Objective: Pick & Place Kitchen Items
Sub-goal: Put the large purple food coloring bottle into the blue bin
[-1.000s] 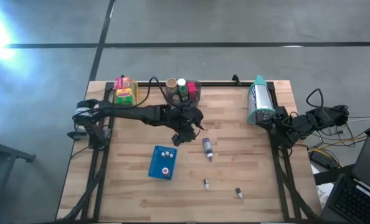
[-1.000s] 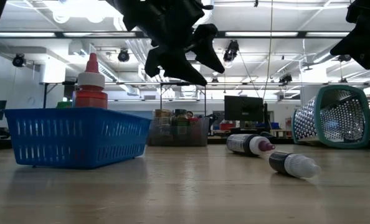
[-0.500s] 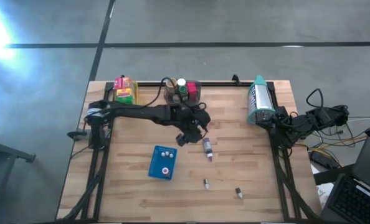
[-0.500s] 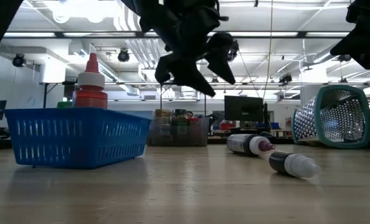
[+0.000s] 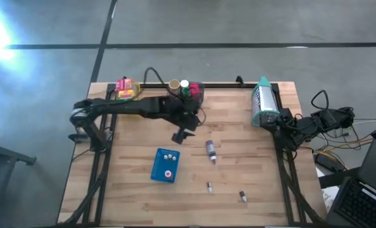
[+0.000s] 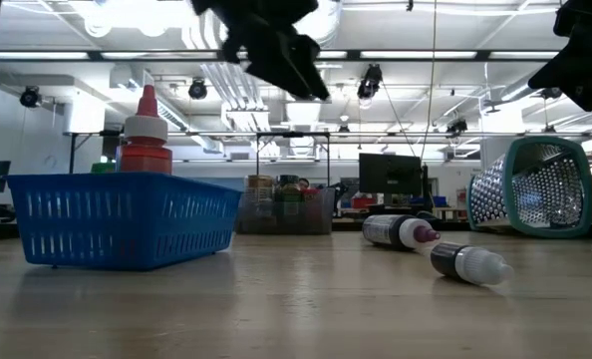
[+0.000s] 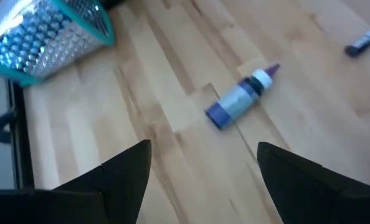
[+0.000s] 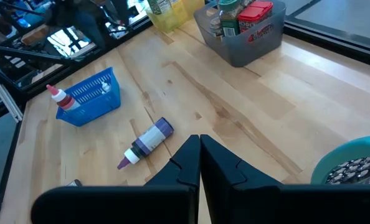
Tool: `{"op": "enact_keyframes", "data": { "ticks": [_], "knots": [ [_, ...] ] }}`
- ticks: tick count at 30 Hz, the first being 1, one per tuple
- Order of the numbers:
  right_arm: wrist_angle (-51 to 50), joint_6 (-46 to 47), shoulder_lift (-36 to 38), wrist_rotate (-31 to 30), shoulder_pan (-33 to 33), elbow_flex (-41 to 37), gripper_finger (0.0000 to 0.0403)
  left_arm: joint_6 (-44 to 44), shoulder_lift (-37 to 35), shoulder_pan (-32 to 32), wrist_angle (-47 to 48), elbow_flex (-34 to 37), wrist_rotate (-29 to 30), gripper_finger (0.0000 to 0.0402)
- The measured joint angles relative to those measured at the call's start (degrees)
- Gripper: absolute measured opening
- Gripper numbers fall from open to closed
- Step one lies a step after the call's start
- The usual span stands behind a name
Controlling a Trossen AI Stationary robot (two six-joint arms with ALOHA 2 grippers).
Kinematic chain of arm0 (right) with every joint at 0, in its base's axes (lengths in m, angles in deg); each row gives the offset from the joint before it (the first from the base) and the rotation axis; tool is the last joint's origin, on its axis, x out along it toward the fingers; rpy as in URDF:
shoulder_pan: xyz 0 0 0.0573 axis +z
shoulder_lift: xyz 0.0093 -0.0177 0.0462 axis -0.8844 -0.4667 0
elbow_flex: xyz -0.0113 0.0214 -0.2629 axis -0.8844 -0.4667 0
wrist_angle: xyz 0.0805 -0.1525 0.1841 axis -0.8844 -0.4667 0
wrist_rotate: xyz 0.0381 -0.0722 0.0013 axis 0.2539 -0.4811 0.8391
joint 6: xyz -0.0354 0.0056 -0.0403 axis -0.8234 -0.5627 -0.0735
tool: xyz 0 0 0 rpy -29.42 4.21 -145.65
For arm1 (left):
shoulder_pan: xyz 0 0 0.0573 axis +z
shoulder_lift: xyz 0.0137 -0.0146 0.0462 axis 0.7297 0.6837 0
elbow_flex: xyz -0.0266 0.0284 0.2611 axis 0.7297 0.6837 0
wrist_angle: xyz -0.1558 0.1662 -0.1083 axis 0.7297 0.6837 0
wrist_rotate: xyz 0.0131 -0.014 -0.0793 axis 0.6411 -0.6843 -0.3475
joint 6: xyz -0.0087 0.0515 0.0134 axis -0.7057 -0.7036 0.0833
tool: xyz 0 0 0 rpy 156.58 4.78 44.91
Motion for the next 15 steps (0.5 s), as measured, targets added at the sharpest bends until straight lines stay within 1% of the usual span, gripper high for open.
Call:
{"op": "enact_keyframes", "data": {
  "ticks": [4, 8, 12, 15],
  "knots": [
    [0.07, 0.00, -0.02, -0.01, -0.01, 0.00, 0.0008, 2.00, -6.25, 0.34, 3.01, 2.08, -0.30, 0.0296],
    [0.18, 0.00, 0.02, -0.02, -0.02, -0.01, 0.0008, 4.41, -12.79, 1.09, 3.63, 5.64, -0.04, 0.0296],
    [0.23, 0.00, 0.04, -0.02, 0.00, 0.00, 0.0008, 6.67, -20.06, 2.24, 2.31, 10.34, 0.19, 0.0296],
    [0.23, 0.00, 0.04, -0.02, -0.02, -0.02, 0.0008, 9.60, -25.32, 2.91, -0.72, 14.71, 0.18, 0.0296]
  ]
}}
